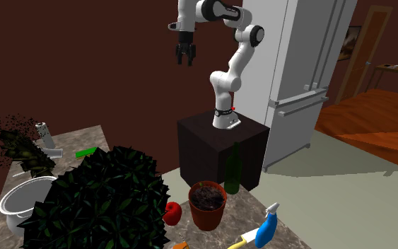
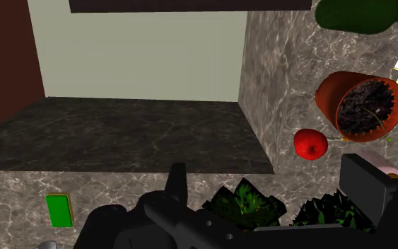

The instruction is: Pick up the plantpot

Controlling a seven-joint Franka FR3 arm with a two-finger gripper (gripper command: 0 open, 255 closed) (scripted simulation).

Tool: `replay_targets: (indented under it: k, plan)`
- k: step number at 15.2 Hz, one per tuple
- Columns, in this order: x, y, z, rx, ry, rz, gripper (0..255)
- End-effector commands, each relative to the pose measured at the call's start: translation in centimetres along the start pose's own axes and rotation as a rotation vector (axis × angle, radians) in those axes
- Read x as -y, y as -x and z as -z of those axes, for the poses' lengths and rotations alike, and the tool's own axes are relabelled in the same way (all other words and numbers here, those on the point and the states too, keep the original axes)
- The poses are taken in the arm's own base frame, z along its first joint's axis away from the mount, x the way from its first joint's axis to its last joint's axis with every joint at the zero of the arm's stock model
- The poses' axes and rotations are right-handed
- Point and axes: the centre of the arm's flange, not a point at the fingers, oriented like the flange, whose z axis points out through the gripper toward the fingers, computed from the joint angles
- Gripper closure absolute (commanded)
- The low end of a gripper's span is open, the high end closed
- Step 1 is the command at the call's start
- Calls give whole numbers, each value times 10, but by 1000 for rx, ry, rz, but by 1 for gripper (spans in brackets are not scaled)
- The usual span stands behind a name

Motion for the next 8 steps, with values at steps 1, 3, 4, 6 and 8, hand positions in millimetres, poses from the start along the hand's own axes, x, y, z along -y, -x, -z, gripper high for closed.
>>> replay_targets:
  k: [1,3,4,6,8]
  plan:
    - [0,0,0,0,0,0,0]
    - [17,-10,-19,8,0,3,0]
    - [25,-15,-28,11,0,4,0]
    - [42,-24,-47,19,0,7,0]
    - [58,-34,-65,27,-1,10,0]
